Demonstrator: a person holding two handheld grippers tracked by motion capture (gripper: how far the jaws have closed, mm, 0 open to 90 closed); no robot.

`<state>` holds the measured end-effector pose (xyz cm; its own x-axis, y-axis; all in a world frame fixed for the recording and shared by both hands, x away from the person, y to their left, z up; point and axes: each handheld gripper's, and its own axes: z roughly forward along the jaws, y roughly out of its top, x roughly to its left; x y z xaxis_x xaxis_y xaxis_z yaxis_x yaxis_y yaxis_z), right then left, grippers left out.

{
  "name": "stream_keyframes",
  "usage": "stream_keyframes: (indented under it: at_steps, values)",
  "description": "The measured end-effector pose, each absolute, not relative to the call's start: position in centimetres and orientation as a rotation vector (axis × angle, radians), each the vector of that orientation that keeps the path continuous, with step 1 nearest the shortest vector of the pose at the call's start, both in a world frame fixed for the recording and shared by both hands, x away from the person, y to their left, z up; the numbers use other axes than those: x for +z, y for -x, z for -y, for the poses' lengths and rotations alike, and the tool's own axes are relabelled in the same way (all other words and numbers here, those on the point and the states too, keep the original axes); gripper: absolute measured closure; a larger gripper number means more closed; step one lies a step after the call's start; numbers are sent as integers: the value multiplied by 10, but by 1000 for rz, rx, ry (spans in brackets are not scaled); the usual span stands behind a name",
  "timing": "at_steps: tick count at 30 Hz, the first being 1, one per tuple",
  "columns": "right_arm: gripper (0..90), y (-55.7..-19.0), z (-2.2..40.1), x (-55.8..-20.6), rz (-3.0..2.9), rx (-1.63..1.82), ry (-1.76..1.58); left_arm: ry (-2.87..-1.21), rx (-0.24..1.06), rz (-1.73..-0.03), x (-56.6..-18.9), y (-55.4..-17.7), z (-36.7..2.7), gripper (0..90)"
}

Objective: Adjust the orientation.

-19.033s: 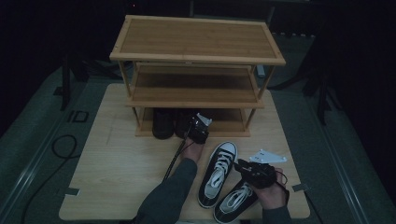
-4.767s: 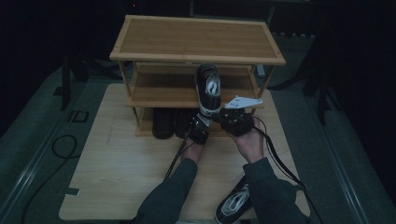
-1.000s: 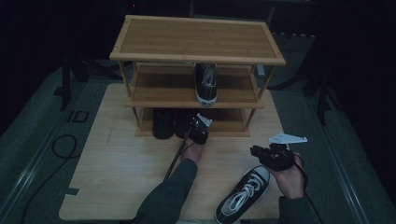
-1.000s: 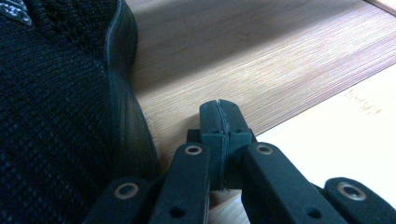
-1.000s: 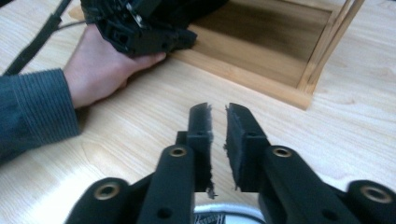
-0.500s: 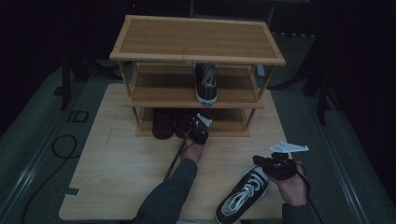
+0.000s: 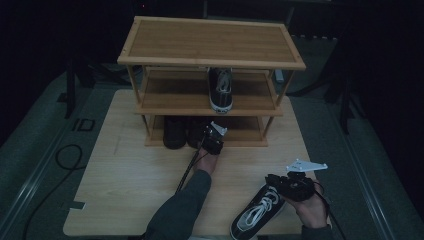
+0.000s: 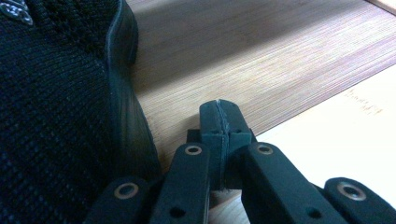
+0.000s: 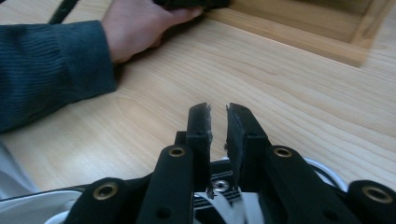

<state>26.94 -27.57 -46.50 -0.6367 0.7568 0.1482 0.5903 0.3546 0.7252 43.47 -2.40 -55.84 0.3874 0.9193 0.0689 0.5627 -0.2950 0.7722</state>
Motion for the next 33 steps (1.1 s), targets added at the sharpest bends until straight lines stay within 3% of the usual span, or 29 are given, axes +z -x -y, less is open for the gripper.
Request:
stream_keyframes:
  at_steps: [18, 33]
  values:
    - [695, -253, 262, -467, -2505, 1190, -1111, -1981, 684, -1267, -558, -435, 24, 900]
    - [495, -238, 261, -478, -2625, 1132, -1040, -1980, 683, -1268, -558, -435, 24, 899]
